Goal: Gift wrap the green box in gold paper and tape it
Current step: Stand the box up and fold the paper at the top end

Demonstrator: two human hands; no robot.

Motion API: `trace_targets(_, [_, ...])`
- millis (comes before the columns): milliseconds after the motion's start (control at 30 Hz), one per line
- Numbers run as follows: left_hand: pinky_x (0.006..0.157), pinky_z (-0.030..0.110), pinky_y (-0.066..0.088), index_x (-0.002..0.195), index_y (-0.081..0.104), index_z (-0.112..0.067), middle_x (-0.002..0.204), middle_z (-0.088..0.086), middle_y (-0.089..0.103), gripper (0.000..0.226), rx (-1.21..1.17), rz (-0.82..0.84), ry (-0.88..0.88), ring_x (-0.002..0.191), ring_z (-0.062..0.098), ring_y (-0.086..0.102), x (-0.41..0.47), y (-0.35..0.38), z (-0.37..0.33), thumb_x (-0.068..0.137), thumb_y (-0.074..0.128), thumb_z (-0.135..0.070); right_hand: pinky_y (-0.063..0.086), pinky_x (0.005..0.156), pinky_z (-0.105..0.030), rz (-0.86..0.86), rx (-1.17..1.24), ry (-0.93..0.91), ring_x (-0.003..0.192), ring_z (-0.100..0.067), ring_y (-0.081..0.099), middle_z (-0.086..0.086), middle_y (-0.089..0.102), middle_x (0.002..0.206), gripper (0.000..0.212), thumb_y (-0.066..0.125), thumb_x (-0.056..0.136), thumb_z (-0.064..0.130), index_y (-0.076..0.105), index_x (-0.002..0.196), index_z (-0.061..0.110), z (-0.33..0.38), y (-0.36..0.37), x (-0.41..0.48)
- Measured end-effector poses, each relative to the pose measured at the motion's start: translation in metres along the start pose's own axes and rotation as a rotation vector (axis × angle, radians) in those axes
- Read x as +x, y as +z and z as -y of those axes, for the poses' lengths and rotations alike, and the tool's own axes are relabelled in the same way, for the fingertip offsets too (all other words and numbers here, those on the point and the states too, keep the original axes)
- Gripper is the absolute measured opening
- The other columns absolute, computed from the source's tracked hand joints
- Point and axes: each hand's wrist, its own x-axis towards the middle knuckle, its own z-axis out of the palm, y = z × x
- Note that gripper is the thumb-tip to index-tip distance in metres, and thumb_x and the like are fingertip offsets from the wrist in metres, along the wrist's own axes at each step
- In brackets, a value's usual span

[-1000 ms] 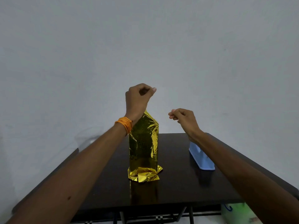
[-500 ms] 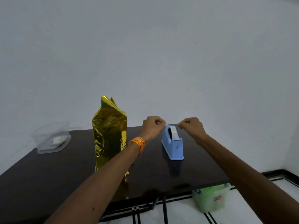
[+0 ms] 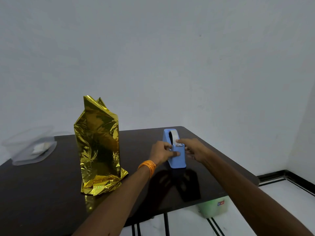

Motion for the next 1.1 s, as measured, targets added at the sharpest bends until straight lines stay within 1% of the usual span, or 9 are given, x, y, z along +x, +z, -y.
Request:
trace_targets(167, [0.076,0.043,0.058,0.096,0.076,-0.007,0.093,0.011,0.073,0.04,0.009,-0.004,0.022,0.087,0.026,0.069,0.003,0.0,0.003,0.07,0.087,-0.035,0.037,0.032,-0.014,-0.022,0.094,0.043,0.06,-0.013,0.053,-0.007,0.06,0.075,0.012,0.071,0.089,0.006,0.062,0.081,0.002,0.004,0.001,0.009])
trace_targets(300, [0.072,0.042,0.058,0.096,0.073,-0.007,0.092,0.012,0.072,0.04,0.06,-0.002,0.057,0.083,0.027,0.068,0.003,0.0,0.004,0.072,0.085,-0.038,0.044,0.044,-0.02,-0.072,0.03,0.03,0.062,-0.015,0.057,-0.013,0.067,0.087,0.013,0.076,0.085,0.008,0.065,0.08,0.002,0.008,0.007,0.019])
trace_targets(400, [0.072,0.041,0.058,0.1,0.072,-0.008,0.093,0.011,0.071,0.043,0.05,-0.002,0.051,0.082,0.026,0.068,0.003,0.001,0.006,0.072,0.085,-0.038,0.04,0.052,-0.024,-0.145,-0.076,-0.018,0.06,-0.014,0.049,-0.01,0.064,0.079,0.019,0.078,0.085,0.018,0.067,0.08,0.003,0.016,0.01,0.023])
trace_targets(467, [0.074,0.042,0.059,0.102,0.072,-0.009,0.093,0.01,0.071,0.046,0.053,-0.004,0.043,0.083,0.024,0.068,0.003,0.001,0.006,0.071,0.086,-0.04,0.042,0.056,-0.026,-0.195,-0.141,-0.064,0.064,-0.015,0.053,-0.011,0.067,0.086,0.023,0.082,0.08,0.019,0.069,0.085,0.001,0.02,0.011,0.025])
trace_targets(567, [0.074,0.04,0.058,0.103,0.072,-0.011,0.092,0.007,0.071,0.048,0.076,-0.008,0.052,0.082,0.022,0.068,0.004,0.001,0.008,0.071,0.085,-0.043,0.043,0.055,-0.025,-0.236,-0.182,-0.088,0.063,-0.013,0.052,-0.01,0.065,0.082,0.022,0.081,0.08,0.019,0.066,0.079,0.002,0.02,0.012,0.016])
trace_targets(667, [0.071,0.033,0.055,0.103,0.072,-0.011,0.09,0.004,0.069,0.045,0.066,-0.021,0.05,0.082,0.02,0.067,0.004,0.001,0.007,0.072,0.084,-0.041,0.041,0.055,-0.025,-0.247,-0.142,-0.108,0.059,-0.013,0.049,-0.019,0.07,0.088,0.025,0.08,0.082,0.017,0.071,0.089,-0.005,0.015,0.011,0.009])
trace_targets(833, [0.071,0.039,0.057,0.098,0.072,-0.01,0.09,0.009,0.071,0.043,0.09,-0.01,0.056,0.08,0.023,0.067,0.003,0.001,0.006,0.072,0.084,-0.042,0.035,0.048,-0.025,-0.241,-0.105,-0.092,0.054,-0.013,0.046,-0.01,0.064,0.076,0.025,0.079,0.083,0.018,0.062,0.068,0.006,0.01,0.01,-0.004])
trace_targets(1000, [0.067,0.037,0.055,0.095,0.073,-0.011,0.087,0.01,0.071,0.041,0.084,-0.021,0.055,0.078,0.024,0.066,0.002,0.003,0.007,0.072,0.084,-0.042,0.034,0.037,-0.019,-0.235,-0.062,-0.049,0.047,-0.009,0.045,-0.012,0.069,0.083,0.024,0.08,0.082,0.016,0.071,0.088,-0.005,-0.008,0.008,-0.012])
trace_targets(1100, [0.071,0.039,0.056,0.098,0.073,-0.01,0.09,0.01,0.071,0.043,0.095,-0.022,0.065,0.081,0.025,0.067,0.001,0.002,0.005,0.072,0.084,-0.042,0.034,0.041,-0.024,-0.241,-0.068,-0.037,0.047,-0.012,0.045,-0.017,0.071,0.089,0.03,0.081,0.081,0.018,0.071,0.093,-0.008,-0.019,0.007,-0.01])
